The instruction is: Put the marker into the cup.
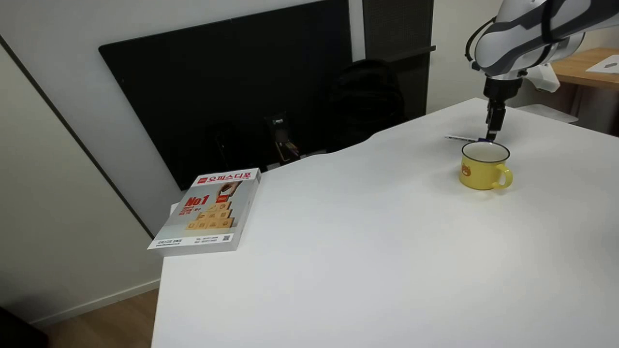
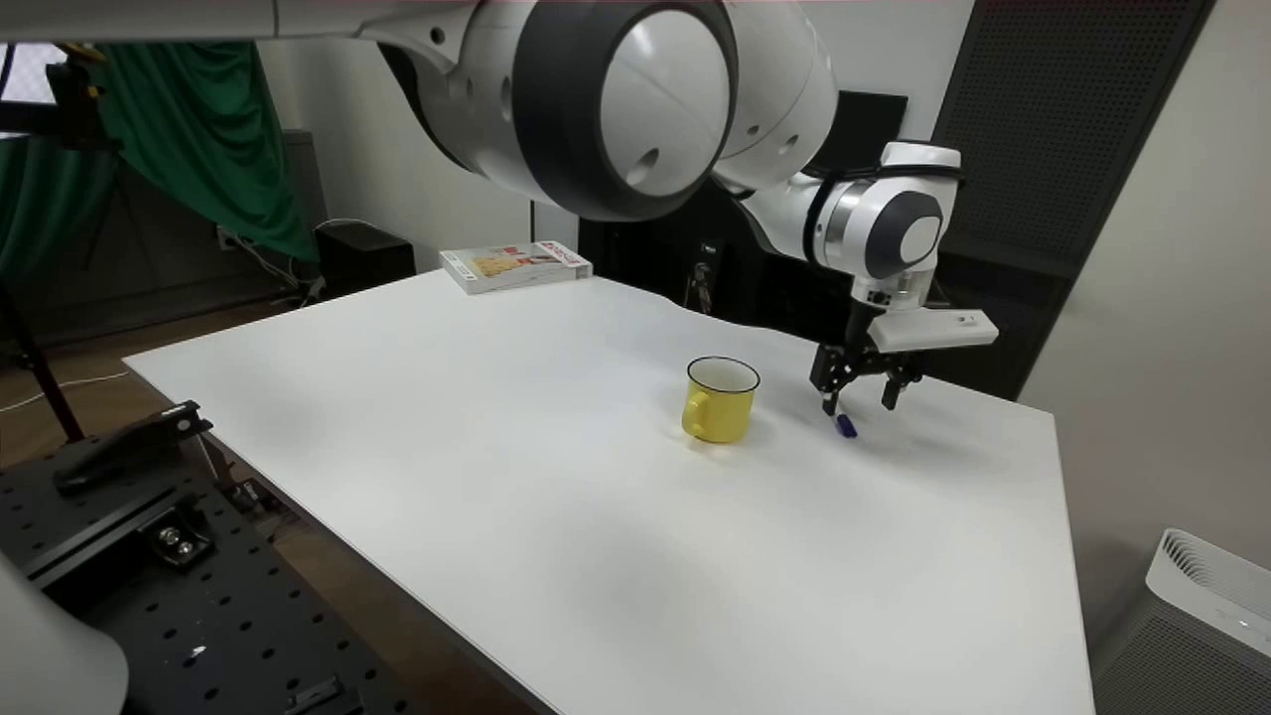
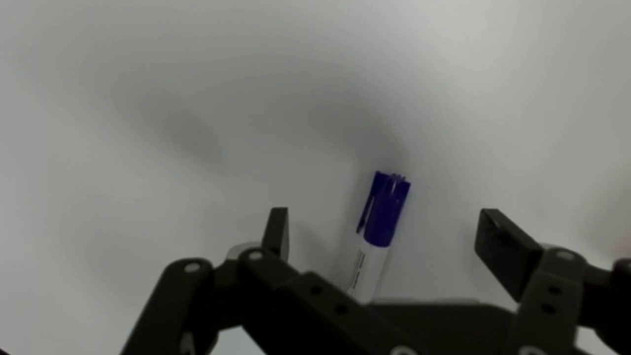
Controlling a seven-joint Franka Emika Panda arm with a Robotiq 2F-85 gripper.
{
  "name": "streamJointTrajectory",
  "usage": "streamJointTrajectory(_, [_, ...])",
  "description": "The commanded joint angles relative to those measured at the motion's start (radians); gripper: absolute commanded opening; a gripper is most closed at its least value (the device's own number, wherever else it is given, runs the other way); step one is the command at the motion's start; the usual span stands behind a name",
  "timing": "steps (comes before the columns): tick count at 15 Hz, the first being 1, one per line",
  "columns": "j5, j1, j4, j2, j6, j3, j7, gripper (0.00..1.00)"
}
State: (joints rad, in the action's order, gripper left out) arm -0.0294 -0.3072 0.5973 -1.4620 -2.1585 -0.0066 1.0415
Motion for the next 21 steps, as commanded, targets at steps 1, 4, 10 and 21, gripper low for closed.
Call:
streamJointTrajectory(1, [0.016, -0.003, 0.017, -0.01, -0.046, 0.009, -0.056, 1.0])
streamJointTrajectory(4, [0.023, -0.003, 0.045, -0.008, -0.078, 0.011, -0.094, 1.0])
streamJointTrajectory(10, [0.012, -0.001, 0.086, -0.008, -0.127, 0.002, -0.154, 0.67])
streamJointTrajectory(21, [-0.009, -0.015, 0.01, -0.024, -0.05, -0.051, -0.286, 0.06])
